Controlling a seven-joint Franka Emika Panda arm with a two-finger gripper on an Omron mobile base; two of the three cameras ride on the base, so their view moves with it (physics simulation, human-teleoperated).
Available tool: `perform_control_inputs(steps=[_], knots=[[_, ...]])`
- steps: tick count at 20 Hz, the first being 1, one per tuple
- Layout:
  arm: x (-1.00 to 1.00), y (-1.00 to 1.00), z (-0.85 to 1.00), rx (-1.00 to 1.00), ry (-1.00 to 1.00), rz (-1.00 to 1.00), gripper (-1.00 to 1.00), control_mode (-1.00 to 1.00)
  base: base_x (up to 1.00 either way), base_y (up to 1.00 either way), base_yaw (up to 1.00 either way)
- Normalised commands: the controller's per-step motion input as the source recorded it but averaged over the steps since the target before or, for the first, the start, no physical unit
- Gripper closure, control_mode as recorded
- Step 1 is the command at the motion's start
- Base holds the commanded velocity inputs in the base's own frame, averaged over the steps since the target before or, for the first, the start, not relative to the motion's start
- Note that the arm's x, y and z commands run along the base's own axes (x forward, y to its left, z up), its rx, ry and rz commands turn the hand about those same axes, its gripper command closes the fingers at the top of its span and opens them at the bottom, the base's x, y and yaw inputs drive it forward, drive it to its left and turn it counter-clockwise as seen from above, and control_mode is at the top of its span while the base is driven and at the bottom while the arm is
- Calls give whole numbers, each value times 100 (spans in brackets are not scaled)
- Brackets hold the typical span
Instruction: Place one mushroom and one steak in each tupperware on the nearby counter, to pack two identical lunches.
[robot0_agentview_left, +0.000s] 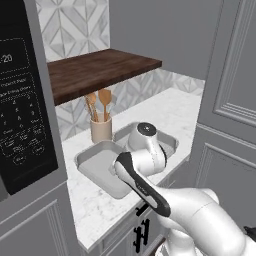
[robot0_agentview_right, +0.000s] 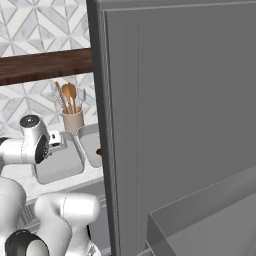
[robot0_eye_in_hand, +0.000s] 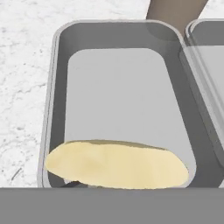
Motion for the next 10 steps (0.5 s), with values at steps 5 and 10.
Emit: perform_control_inputs(steps=[5, 10], knots=[[0, 0, -28, -3, 0, 0, 100, -100, 0, 0, 0], [0, -8, -34, -1, 0, 0, 100, -100, 0, 0, 0]])
